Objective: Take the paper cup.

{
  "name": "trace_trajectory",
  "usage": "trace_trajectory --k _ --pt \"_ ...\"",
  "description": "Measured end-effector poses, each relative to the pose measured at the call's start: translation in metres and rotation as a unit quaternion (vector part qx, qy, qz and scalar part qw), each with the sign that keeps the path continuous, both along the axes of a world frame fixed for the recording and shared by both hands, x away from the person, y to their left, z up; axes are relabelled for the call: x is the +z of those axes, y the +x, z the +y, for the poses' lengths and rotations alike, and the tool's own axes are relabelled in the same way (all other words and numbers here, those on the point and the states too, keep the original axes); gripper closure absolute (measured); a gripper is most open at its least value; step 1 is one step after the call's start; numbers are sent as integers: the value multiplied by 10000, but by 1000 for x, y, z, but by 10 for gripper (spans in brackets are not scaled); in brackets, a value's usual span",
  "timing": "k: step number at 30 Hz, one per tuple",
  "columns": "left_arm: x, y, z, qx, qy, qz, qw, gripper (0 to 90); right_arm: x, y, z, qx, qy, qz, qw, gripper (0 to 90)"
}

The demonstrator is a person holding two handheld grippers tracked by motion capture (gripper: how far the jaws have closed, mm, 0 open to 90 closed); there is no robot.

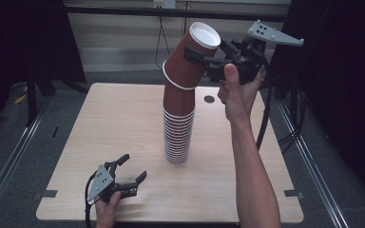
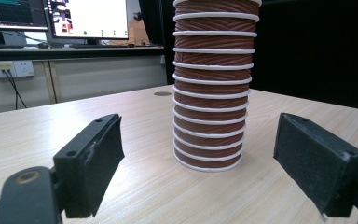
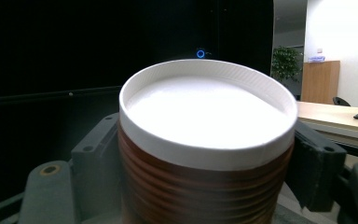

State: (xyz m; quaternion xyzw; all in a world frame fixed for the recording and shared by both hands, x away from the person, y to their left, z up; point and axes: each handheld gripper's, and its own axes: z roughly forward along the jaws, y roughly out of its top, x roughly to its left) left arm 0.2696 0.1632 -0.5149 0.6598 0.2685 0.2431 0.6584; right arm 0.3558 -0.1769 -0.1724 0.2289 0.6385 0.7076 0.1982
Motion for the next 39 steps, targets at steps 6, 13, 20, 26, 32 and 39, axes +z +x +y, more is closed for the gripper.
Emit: trace_trajectory --k 6,13,20,26,32,39 --pt "0 0 0 -1 0 6 10000 154 1 -4 -5 -53 0 -48 10000 228" --pt "0 0 0 0 -2 0 10000 154 3 -8 -14 -102 30 -71 9999 229" --pt "0 0 0 1 -5 1 10000 154 3 -14 -28 -238 9 -56 9997 229" --pt "0 0 0 2 0 2 10000 154 1 -18 -40 -364 -26 -23 9993 229" --pt "0 0 0 3 -13 -7 10000 154 -4 -21 -51 -454 -66 26 9989 229" --pt "0 0 0 1 -3 -1 10000 154 -10 -25 -61 -576 -129 64 9982 229"
